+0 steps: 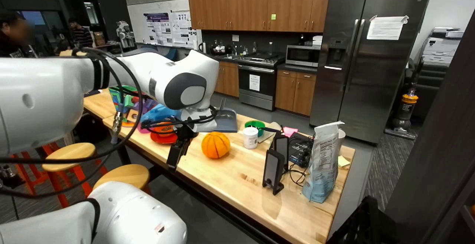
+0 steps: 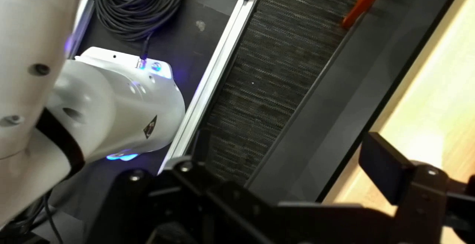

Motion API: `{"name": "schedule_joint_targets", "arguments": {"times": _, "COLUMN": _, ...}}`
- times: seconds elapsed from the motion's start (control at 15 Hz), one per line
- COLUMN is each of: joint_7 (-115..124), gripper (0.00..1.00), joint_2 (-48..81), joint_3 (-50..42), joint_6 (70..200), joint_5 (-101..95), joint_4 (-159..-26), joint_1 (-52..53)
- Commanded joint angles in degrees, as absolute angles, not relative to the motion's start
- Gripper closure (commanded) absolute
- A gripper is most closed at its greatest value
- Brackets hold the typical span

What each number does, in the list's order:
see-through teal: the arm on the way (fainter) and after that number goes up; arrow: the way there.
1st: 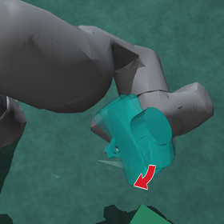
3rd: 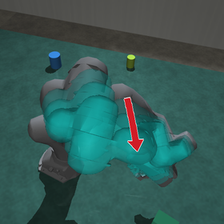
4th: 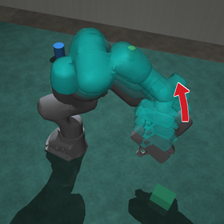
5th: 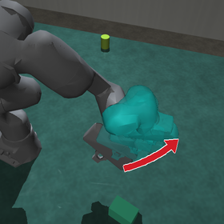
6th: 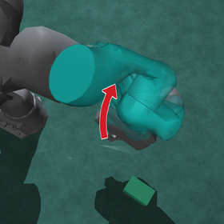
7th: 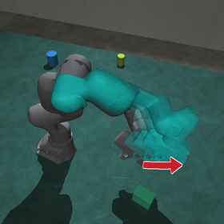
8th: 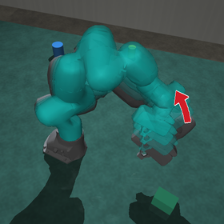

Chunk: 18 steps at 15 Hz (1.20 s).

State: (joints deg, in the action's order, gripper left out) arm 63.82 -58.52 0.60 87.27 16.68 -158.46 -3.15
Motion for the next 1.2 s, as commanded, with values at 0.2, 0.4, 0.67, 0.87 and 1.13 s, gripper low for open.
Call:
{"name": "schedule_joint_targets", "arguments": {"times": 0.2, "joint_7": 59.48, "gripper": 0.00, "joint_2": -61.33, "joint_3": 2.65, "joint_6": 83.17, "joint_5": 17.95, "joint_4": -158.53, "joint_1": -7.94}}
{"name": "schedule_joint_targets", "arguments": {"times": 0.4, "joint_7": 59.35, "gripper": 0.00, "joint_2": -61.35, "joint_3": 2.67, "joint_6": 83.18, "joint_5": 17.95, "joint_4": -158.67, "joint_1": -7.96}}
{"name": "schedule_joint_targets", "arguments": {"times": 0.67, "joint_7": 59.71, "gripper": 0.00, "joint_2": -61.16, "joint_3": 3.79, "joint_6": 84.03, "joint_5": 18.97, "joint_4": -158.69, "joint_1": -7.85}}
{"name": "schedule_joint_targets", "arguments": {"times": 0.87, "joint_7": 57.93, "gripper": 0.00, "joint_2": -55.40, "joint_3": 6.19, "joint_6": 90.53, "joint_5": 21.44, "joint_4": -157.81, "joint_1": -7.55}}
{"name": "schedule_joint_targets", "arguments": {"times": 1.13, "joint_7": 56.54, "gripper": 0.00, "joint_2": -48.53, "joint_3": 9.26, "joint_6": 98.74, "joint_5": 25.17, "joint_4": -156.85, "joint_1": -5.93}}
